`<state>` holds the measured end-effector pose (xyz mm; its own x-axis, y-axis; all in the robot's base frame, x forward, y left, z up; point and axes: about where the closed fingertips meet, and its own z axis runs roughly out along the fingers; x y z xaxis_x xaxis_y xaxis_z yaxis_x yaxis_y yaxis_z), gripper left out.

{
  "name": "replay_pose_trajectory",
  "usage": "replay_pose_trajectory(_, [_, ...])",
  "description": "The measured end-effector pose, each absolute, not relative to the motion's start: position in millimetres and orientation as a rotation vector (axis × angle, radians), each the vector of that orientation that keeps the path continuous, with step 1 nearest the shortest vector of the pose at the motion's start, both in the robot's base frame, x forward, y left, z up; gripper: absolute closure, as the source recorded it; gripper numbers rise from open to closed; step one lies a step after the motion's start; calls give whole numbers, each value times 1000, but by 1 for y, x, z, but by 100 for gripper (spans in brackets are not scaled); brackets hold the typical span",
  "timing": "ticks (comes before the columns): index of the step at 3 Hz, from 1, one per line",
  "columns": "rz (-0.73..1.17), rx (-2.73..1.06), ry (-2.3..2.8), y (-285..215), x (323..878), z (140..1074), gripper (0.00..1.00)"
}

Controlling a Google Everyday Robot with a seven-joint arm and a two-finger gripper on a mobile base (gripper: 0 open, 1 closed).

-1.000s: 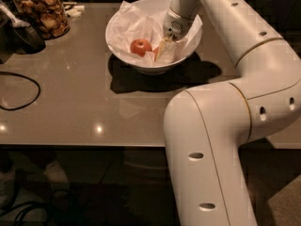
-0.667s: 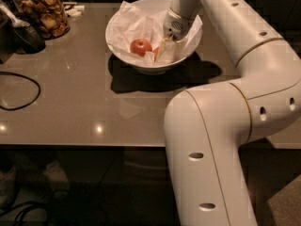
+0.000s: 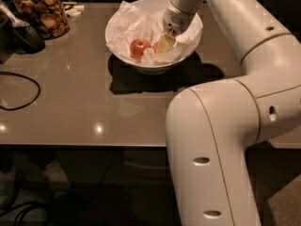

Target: Pick apple from white bowl

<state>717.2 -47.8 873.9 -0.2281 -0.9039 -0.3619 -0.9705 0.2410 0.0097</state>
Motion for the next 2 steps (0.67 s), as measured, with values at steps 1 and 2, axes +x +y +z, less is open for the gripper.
replay_pose_trajectory(1, [283, -1742, 2201, -41, 713, 896, 100])
replay_pose_trajectory(2, [266, -1756, 2190, -36, 707, 901, 100])
